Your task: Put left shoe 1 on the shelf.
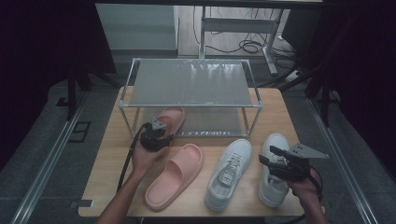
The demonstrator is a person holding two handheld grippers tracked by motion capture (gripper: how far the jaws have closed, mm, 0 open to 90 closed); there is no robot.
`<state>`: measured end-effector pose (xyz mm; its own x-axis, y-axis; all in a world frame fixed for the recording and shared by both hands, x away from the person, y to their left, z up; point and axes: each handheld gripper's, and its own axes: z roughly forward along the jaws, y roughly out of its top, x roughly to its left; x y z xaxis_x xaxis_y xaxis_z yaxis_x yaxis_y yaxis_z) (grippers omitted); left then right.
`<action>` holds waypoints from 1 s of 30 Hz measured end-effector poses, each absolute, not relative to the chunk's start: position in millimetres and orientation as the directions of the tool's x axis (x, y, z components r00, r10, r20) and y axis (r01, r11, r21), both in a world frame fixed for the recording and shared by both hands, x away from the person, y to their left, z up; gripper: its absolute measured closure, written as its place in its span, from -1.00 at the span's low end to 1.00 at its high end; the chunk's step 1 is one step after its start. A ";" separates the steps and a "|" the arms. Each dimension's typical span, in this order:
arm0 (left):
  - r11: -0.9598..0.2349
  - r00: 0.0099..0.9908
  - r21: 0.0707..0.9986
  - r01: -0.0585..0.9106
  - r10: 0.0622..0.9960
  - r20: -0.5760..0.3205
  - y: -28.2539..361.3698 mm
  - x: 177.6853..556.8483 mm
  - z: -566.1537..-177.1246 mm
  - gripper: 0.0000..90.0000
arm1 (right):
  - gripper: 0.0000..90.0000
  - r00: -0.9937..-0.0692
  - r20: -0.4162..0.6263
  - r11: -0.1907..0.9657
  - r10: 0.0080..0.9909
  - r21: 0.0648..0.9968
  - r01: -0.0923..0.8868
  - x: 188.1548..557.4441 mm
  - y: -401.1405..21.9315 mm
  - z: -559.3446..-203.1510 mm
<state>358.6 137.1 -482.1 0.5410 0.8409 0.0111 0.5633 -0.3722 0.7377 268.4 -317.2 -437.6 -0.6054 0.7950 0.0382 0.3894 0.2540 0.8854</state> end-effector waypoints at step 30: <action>-0.425 0.588 0.686 0.591 0.809 -0.006 200.8 297.6 -501.4 1.00 | -0.10 -0.607 0.031 0.262 0.794 0.884 0.388 267.7 -314.9 -438.0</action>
<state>297.6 200.8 -501.4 0.5883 0.8086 -0.0058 0.5911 -0.4251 0.6855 267.7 -314.9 -438.0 -0.6071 0.7940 0.0307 0.3877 0.2623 0.8837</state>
